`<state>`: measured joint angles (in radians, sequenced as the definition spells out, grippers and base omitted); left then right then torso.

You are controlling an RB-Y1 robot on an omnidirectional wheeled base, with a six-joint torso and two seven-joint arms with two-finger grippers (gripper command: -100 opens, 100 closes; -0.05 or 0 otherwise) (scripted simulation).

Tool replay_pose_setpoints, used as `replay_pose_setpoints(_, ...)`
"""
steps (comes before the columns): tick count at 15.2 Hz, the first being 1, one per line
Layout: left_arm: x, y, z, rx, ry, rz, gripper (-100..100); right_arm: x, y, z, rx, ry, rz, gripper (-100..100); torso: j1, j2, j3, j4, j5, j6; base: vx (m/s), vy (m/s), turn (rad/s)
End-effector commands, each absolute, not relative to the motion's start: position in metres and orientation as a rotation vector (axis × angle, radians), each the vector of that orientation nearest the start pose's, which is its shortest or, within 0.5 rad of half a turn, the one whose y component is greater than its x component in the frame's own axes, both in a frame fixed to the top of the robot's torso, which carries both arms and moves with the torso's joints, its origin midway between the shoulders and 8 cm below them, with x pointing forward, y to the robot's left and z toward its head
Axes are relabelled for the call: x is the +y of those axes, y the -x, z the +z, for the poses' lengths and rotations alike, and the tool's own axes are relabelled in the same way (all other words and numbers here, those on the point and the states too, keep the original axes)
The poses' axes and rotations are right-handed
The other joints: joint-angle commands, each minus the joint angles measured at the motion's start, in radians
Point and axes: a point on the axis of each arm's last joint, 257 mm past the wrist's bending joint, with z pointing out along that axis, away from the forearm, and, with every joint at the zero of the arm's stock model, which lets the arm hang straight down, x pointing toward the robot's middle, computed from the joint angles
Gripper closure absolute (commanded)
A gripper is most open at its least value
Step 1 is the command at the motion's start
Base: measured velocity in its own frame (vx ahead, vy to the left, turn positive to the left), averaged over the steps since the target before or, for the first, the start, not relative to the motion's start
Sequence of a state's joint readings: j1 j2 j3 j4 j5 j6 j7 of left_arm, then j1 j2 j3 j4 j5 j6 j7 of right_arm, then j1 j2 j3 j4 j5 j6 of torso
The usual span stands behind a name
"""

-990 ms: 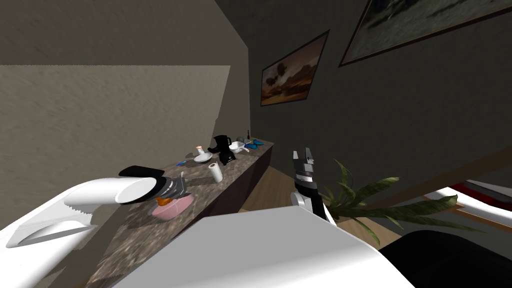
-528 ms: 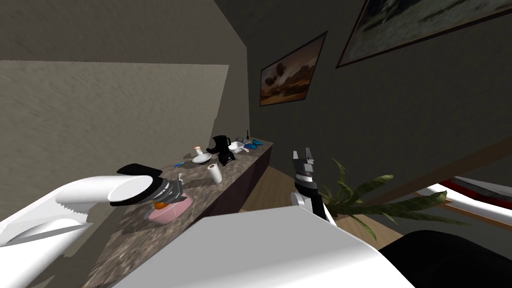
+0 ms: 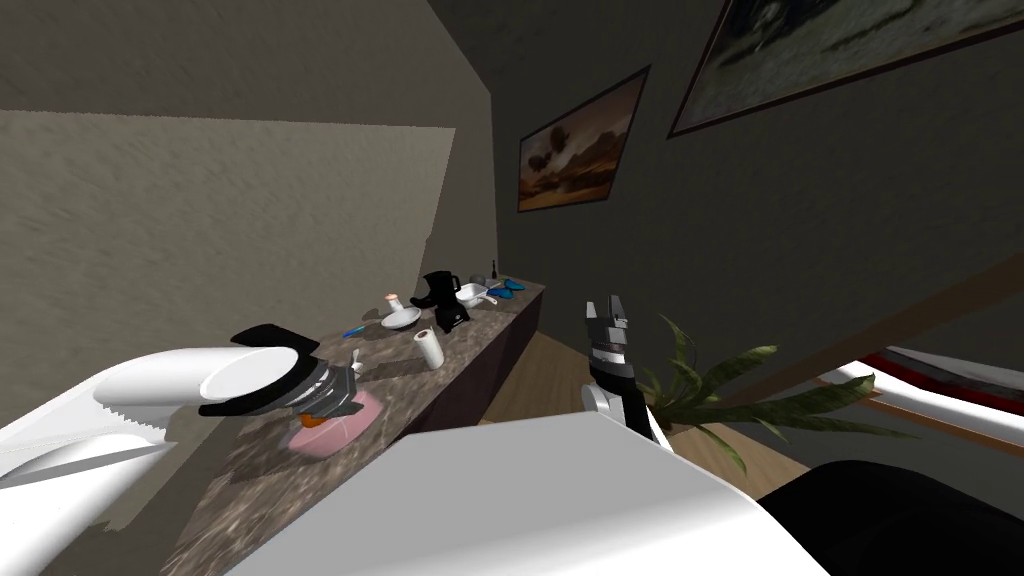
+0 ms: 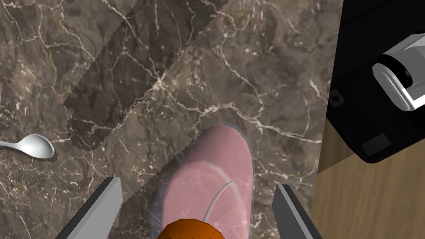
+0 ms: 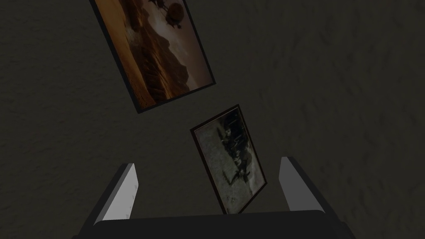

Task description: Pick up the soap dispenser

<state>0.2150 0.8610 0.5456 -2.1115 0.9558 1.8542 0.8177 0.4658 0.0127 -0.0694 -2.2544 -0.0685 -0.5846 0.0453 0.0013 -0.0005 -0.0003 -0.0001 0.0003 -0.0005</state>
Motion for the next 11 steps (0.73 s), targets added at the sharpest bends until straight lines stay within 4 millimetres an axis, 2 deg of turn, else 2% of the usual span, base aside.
replay_pose_setpoints(1,0.475,-0.27,-0.218,1.106,2.746,-0.312,-100,-0.307,-0.33,0.041,0.501,-0.612,1.261,0,0.0,0.0,0.0,0.0,0.0,0.0,0.004,0.012,-0.011)
replay_pose_setpoints(5,0.485,-0.275,-0.239,1.093,2.753,-0.306,-100,-0.307,-0.33,0.041,0.501,-0.612,1.261,0,-0.002,0.001,0.0,0.0,0.0,0.0,-0.008,-0.016,-0.031)
replay_pose_setpoints(6,0.482,-0.273,-0.234,1.094,2.755,-0.304,-100,-0.307,-0.33,0.041,0.501,-0.612,1.261,0,-0.003,0.001,0.001,0.0,0.0,0.0,-0.008,-0.015,-0.008)
replay_pose_setpoints(7,0.482,-0.273,-0.235,1.095,2.753,-0.306,100,-0.307,-0.33,0.041,0.501,-0.612,1.261,0,-0.003,0.001,0.001,0.0,-0.001,0.0,0.0,0.0,0.0)
replay_pose_setpoints(11,0.482,-0.273,-0.235,1.096,2.753,-0.306,100,-0.307,-0.33,0.041,0.501,-0.612,1.261,0,-0.001,0.001,0.0,0.0,0.0,0.0,0.0,0.0,0.0)
